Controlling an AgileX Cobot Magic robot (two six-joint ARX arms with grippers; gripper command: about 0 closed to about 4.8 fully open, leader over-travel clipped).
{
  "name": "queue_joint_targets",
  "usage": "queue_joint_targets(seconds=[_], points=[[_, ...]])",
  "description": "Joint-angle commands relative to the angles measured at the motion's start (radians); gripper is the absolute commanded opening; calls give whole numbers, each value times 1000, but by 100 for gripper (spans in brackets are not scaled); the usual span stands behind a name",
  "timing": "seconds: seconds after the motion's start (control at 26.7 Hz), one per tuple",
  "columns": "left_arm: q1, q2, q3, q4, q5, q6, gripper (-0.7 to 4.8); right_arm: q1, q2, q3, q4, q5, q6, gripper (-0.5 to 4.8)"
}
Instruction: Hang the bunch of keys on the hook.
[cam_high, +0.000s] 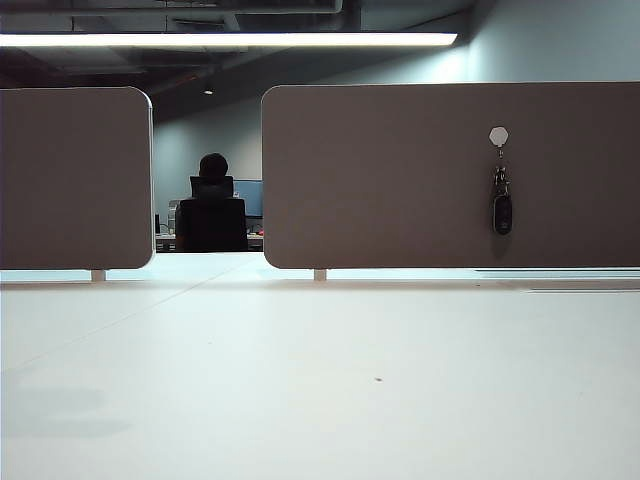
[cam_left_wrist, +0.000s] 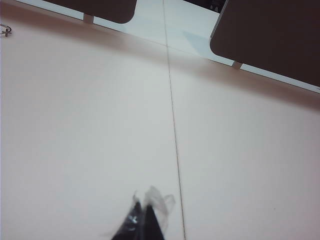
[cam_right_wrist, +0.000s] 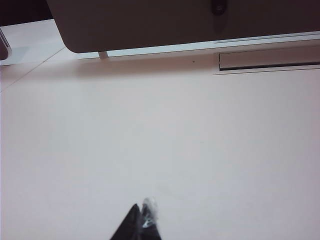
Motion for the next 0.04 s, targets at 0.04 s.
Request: queue_joint_targets(seconds=[0.04], points=[[2,1,-2,6,2,1,-5,-1,0,-5,16,-2,1,9]])
